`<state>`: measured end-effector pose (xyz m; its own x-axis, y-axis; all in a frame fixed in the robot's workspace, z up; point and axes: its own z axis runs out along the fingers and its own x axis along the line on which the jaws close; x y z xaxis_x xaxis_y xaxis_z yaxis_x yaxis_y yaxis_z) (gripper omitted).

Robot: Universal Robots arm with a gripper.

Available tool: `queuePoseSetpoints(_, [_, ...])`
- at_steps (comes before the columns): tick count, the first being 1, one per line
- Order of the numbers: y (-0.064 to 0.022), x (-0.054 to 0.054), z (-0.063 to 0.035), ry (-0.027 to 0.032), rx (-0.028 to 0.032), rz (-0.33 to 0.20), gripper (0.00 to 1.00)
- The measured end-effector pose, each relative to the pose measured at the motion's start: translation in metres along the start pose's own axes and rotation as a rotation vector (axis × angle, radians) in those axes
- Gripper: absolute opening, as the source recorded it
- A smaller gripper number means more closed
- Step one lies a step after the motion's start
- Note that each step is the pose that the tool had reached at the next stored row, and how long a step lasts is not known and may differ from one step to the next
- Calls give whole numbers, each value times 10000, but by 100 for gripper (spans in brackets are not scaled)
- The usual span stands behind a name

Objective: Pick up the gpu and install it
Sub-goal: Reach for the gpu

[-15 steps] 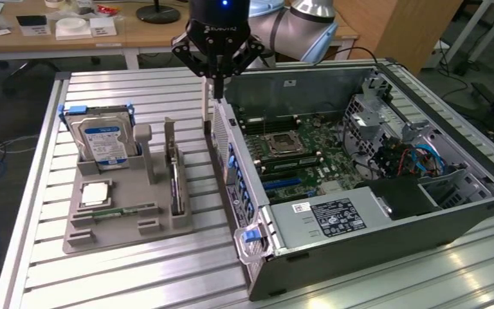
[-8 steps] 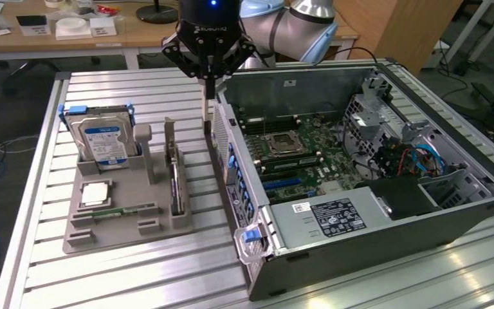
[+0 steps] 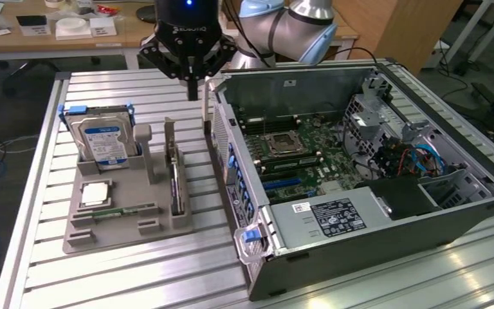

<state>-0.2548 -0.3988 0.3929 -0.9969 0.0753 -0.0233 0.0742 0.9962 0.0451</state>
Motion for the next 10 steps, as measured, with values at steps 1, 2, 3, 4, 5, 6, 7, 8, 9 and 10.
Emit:
queuePoseSetpoints(1, [-1, 17, 0, 0, 0, 0, 11])
queuePoseSetpoints(2, [-2, 34, -1, -1, 0, 1, 11])
queuePoseSetpoints(3, [-4, 50, -1, 0, 0, 0, 11])
queuePoseSetpoints(4, [-5, 65, -2, 0, 0, 0, 11])
queuePoseSetpoints(5, [-6, 79, -2, -1, -1, 0, 11])
queuePoseSetpoints(6, [-7, 92, -2, 0, 0, 0, 11])
queuePoseSetpoints(7, [-8, 105, -2, 0, 0, -1, 11])
queuePoseSetpoints(8, [-9, 118, -2, 0, 0, 0, 11])
queuePoseSetpoints(9, [-10, 134, -3, 0, 0, 0, 11])
queuePoseSetpoints(10, [-11, 150, -3, 0, 0, -1, 11])
